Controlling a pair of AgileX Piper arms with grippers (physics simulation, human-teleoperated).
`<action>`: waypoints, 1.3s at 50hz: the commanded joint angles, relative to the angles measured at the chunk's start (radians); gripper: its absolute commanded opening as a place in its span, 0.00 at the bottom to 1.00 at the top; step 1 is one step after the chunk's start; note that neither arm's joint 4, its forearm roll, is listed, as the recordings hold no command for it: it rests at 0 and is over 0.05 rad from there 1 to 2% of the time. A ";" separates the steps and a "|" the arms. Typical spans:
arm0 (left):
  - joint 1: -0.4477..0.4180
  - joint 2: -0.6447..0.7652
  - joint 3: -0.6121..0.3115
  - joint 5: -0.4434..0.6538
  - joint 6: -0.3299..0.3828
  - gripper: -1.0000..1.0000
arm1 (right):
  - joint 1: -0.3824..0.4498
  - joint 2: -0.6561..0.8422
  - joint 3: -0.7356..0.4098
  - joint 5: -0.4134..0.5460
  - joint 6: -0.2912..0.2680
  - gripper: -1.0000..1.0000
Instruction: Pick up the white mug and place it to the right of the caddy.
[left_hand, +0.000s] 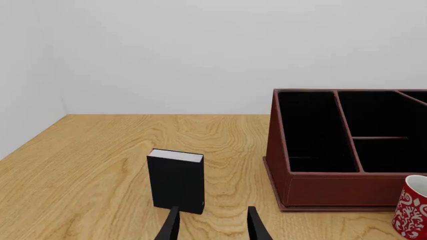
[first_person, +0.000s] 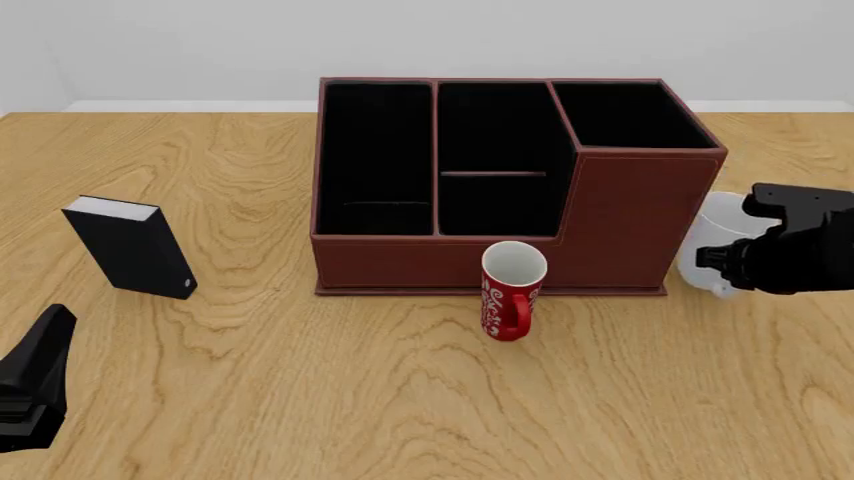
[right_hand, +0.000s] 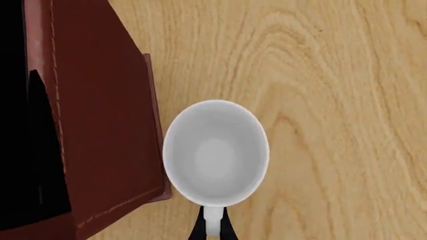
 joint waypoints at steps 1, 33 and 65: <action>0.000 0.000 0.000 0.000 0.000 1.00 | -0.011 0.071 -0.004 -0.012 0.019 0.00; 0.000 0.000 0.000 0.000 0.000 1.00 | -0.014 0.079 0.008 -0.015 0.026 1.00; 0.000 0.000 0.000 0.000 0.000 1.00 | 0.002 0.030 0.023 0.013 0.031 1.00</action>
